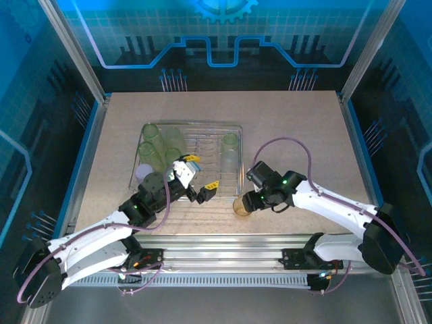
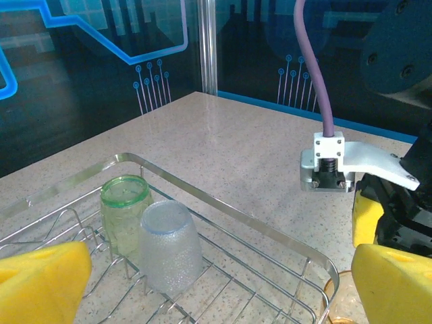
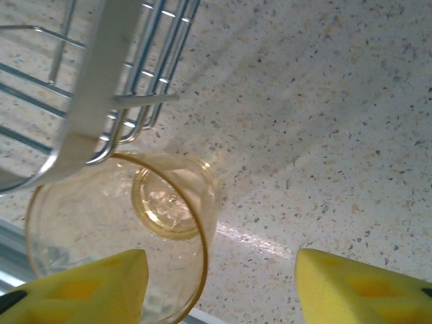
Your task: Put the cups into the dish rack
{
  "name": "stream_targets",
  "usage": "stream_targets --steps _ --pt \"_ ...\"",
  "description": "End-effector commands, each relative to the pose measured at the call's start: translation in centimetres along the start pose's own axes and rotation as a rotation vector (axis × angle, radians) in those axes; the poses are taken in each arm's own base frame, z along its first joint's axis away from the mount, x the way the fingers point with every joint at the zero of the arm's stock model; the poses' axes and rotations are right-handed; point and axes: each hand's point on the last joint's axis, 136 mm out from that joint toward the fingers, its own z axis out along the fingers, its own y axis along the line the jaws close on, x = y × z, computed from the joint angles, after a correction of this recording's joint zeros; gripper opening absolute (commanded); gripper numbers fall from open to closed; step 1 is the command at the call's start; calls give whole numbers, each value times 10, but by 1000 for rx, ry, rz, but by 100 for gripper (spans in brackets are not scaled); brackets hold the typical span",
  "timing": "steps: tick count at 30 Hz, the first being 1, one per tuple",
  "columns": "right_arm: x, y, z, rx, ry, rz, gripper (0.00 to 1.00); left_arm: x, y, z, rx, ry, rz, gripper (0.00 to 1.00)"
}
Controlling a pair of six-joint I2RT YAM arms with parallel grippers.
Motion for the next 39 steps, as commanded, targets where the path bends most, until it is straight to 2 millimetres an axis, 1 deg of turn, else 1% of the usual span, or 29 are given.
stream_targets --steps 1,4,8,14,16,23,27,29,32,34,37,38,39 --pt "0 -3 10 35 -11 23 56 -3 -4 -4 24 -23 -13 99" --pt "3 -9 15 69 3 27 50 -4 -4 -6 22 -25 -13 99" --pt "3 -14 12 94 -13 26 45 -4 -4 -8 22 -34 -13 99" --pt "3 -24 10 133 -35 42 40 -2 0 -7 -2 -19 -15 99" --pt "4 -24 11 136 -34 42 38 -1 1 -7 -11 -13 -17 99" --pt "1 -23 11 123 -53 42 33 -2 5 -6 -28 -13 -32 99" --pt "1 -23 9 113 -52 43 22 -5 21 -4 -124 1 -69 99" --pt "0 -24 6 103 -48 45 13 -8 31 -4 -177 7 -90 99" --pt "-1 -30 -6 92 -59 60 1 -9 49 -3 -274 25 -155 99" --pt "-5 -36 -18 77 -91 84 0 -9 58 -2 -307 66 -217 99" --pt "-12 -49 -40 37 -157 142 0 -9 57 5 -275 123 -300 99" --pt "-15 -53 -48 23 -184 161 0 -10 54 8 -254 136 -318 99" --pt "-18 -58 -56 8 -220 177 0 -11 47 12 -205 153 -327 99"
